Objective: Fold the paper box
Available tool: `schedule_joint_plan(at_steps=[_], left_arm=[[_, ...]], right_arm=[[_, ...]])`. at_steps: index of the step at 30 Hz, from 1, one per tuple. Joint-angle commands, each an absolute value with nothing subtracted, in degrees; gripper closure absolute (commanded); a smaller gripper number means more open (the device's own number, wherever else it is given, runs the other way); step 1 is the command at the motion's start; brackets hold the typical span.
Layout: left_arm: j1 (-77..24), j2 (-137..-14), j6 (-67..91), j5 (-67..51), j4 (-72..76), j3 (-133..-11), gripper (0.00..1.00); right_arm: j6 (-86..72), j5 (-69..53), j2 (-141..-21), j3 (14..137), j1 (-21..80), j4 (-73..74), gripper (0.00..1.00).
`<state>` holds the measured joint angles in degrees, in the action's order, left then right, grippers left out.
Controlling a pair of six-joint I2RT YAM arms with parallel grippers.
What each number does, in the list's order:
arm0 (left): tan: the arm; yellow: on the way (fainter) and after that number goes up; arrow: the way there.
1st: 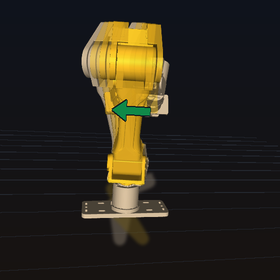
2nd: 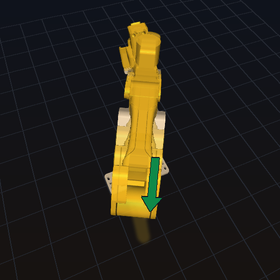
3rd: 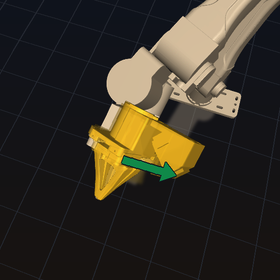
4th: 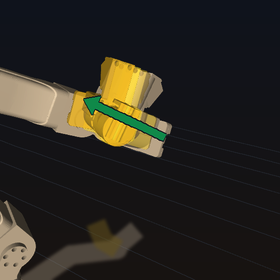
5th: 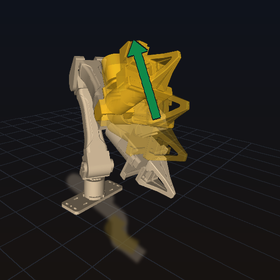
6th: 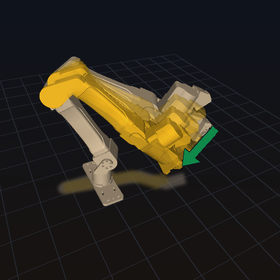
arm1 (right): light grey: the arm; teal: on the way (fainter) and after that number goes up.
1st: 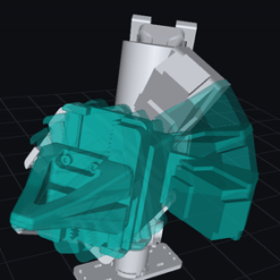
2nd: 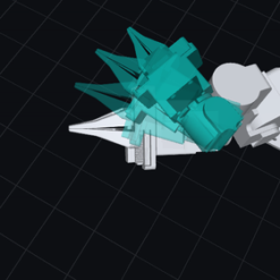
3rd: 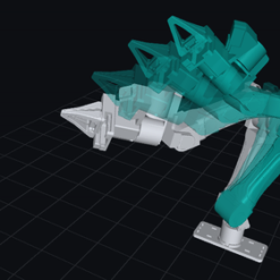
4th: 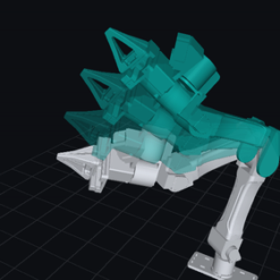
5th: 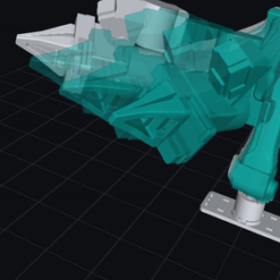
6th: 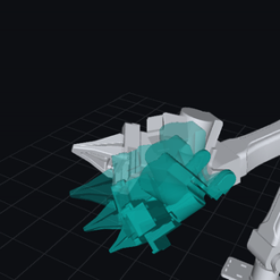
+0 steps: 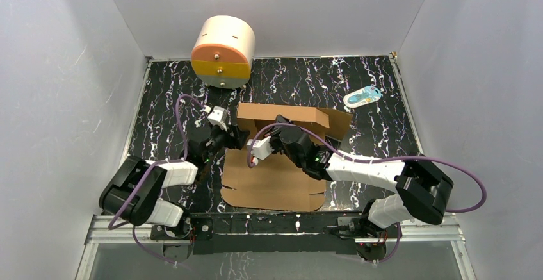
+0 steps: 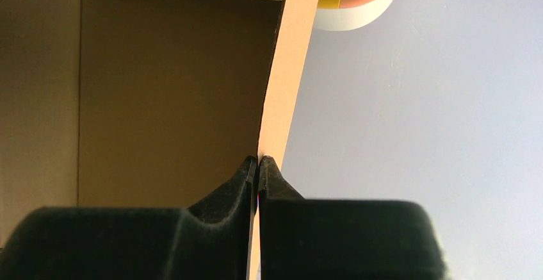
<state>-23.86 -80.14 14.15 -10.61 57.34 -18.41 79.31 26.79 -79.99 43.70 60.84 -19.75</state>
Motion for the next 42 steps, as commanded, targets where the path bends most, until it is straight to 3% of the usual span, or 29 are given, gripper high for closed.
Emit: schedule_joint_plan(at_steps=[1, 9, 25, 36, 42], left_arm=[[-23.98, -82.28, 13.50, -6.15, 66.55, -20.34, 0.39], [-25.37, -86.07, 12.70, -0.81, 71.38, -20.47, 0.53], [-25.64, -93.13, 12.63, 4.20, 80.05, -21.37, 0.70], [-27.39, -96.56, 13.08, 11.66, 85.62, -22.75, 0.60], [-28.56, -98.91, 12.20, 16.39, 87.94, -23.82, 0.63]], right_arm=[[76.42, 20.81, -81.69, 44.91, 61.69, -14.33, 0.90], [75.77, 20.26, -82.18, 45.08, 61.63, -14.23, 0.91], [78.23, 21.50, -83.23, 46.17, 61.15, -17.60, 0.91], [76.21, 19.97, -83.41, 48.02, 61.16, -14.96, 0.91], [75.23, 19.78, -83.65, 48.53, 61.13, -14.34, 0.91]])
